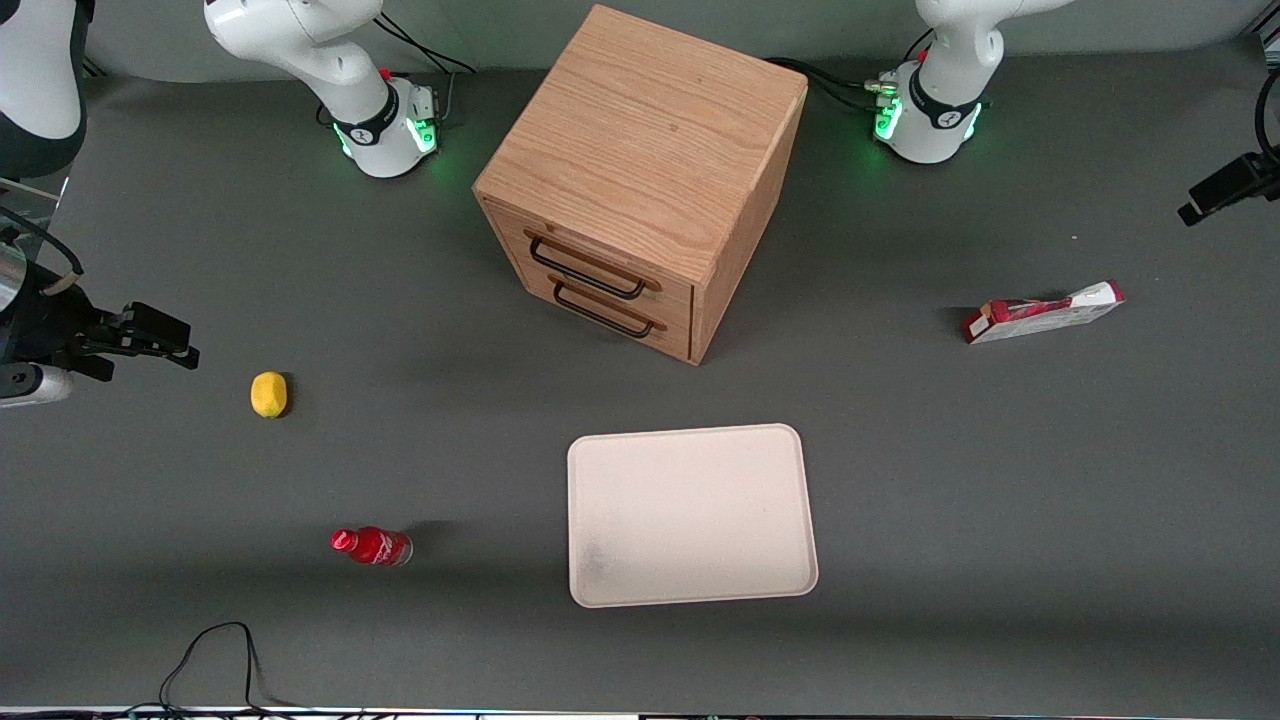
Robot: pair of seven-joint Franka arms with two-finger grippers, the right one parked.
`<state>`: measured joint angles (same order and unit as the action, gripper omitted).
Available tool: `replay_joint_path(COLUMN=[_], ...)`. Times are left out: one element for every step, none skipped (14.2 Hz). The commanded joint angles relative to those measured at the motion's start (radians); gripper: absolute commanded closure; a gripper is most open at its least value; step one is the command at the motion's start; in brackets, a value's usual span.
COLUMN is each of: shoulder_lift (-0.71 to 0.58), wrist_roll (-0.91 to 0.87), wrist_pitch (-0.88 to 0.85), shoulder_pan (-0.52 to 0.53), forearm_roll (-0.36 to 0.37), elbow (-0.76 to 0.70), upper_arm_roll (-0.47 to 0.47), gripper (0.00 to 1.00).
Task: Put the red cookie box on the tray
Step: 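Move the left gripper above the red-and-white cookie box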
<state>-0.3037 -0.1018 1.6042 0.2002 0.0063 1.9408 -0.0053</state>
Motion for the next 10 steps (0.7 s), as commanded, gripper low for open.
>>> replay_joint_path(shoulder_lift=[-0.106, -0.109, -0.109, -0.11, -0.109, -0.107, -0.107, -0.104, -0.103, -0.103], wrist_roll=[0.01, 0.008, -0.001, -0.012, -0.047, -0.115, -0.219, -0.343, -0.457, -0.552], wrist_pitch=[0.031, 0.023, 0.017, 0.007, -0.01, -0.016, -0.017, -0.015, -0.01, -0.007], shoulder_pan=[0.01, 0.011, 0.021, 0.033, 0.039, 0.051, 0.053, 0.053, 0.051, 0.051], forearm_roll=[-0.009, -0.009, -0.009, -0.011, -0.011, -0.011, -0.011, -0.011, -0.011, -0.011], elbow=[0.119, 0.122, 0.122, 0.121, 0.122, 0.121, 0.122, 0.122, 0.121, 0.122], upper_arm_roll=[-0.007, -0.005, -0.005, -0.005, -0.005, -0.004, -0.004, -0.004, -0.004, -0.004], gripper=[0.0, 0.0, 0.0, 0.0, 0.0, 0.0, 0.0, 0.0, 0.0, 0.0])
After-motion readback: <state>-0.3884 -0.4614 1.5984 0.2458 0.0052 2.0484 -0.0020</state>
